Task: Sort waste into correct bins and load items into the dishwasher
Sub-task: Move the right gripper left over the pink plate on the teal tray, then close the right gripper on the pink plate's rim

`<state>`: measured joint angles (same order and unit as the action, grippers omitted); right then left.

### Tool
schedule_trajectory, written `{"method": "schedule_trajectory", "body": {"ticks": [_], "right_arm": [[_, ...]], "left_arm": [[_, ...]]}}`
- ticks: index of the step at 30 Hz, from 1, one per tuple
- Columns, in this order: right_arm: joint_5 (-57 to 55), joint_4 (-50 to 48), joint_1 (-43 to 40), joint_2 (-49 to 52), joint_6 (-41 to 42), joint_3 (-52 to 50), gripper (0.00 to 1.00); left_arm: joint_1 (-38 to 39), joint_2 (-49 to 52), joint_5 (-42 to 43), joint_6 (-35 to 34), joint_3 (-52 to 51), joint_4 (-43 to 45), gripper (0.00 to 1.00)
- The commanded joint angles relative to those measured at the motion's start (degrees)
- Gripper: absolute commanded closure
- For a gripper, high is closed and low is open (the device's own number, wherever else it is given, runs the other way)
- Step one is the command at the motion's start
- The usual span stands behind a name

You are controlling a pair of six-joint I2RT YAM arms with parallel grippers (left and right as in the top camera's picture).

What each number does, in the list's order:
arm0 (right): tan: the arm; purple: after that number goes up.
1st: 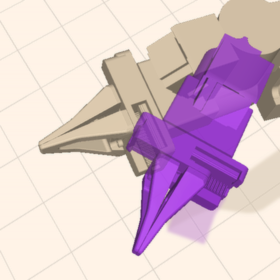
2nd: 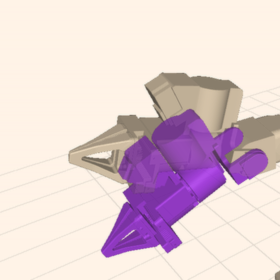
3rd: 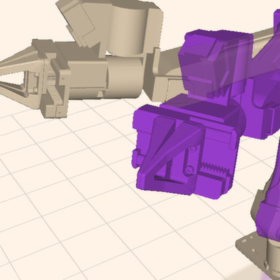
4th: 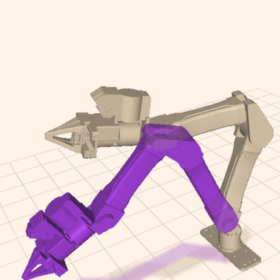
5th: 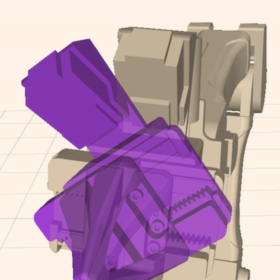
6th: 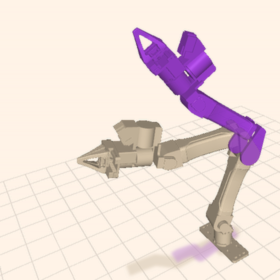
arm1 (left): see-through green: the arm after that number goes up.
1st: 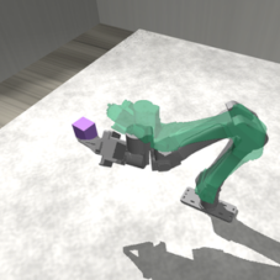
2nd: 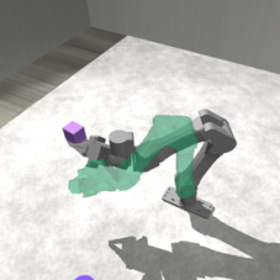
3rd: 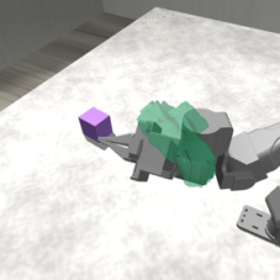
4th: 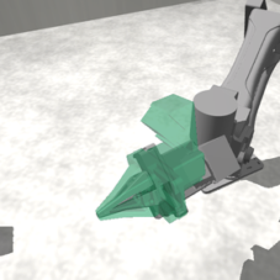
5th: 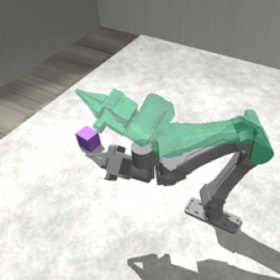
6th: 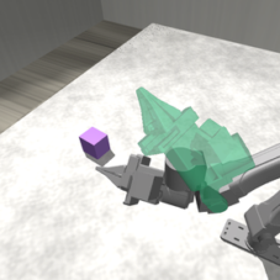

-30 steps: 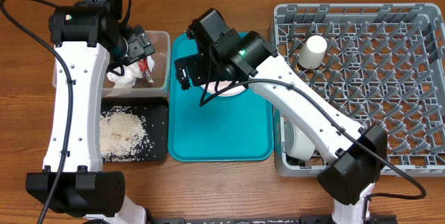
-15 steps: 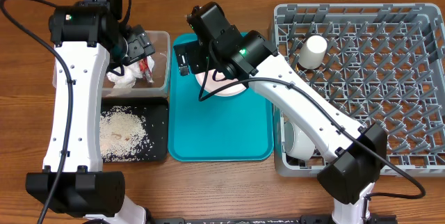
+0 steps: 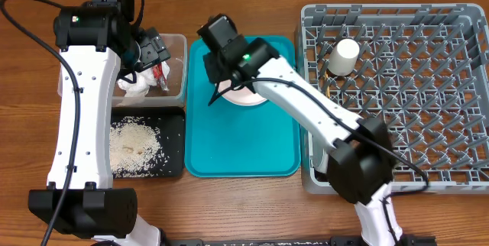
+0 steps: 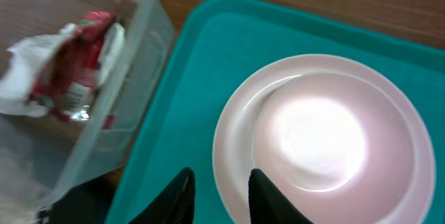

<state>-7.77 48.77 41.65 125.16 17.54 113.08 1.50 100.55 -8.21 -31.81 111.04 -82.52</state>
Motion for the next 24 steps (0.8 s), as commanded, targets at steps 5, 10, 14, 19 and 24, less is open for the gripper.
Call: {"method": "schedule_trajectory", "body": {"ticks": [5,10,14,19,24], "right_arm": [[-4.85,-0.79,-0.39,4.85,-1.49,-0.61,0.62],[-5.27,-0.46,-0.7,7.8,-1.49,-0.63,0.59],[-5.33,-0.76,-0.83,8.5,-1.49,-1.66,0.6],[-7.82,0.92,-0.96,8.5,-1.46,-1.75,0.83],[-7.8,3.45,-1.01,8.5,-1.46,-1.75,0.83]], "left_arm": [[0.07,-0.11,-0.52,0.09,0.42,0.11,0.0],[0.02,-0.11,-0.52,0.11,0.42,0.11,0.0],[0.02,-0.11,-0.52,0.09,0.42,0.11,0.0],[0.02,-0.11,-0.52,0.09,0.42,0.11,0.0],[0.02,-0.11,-0.52,0.09,0.42,0.11,0.0]]}}
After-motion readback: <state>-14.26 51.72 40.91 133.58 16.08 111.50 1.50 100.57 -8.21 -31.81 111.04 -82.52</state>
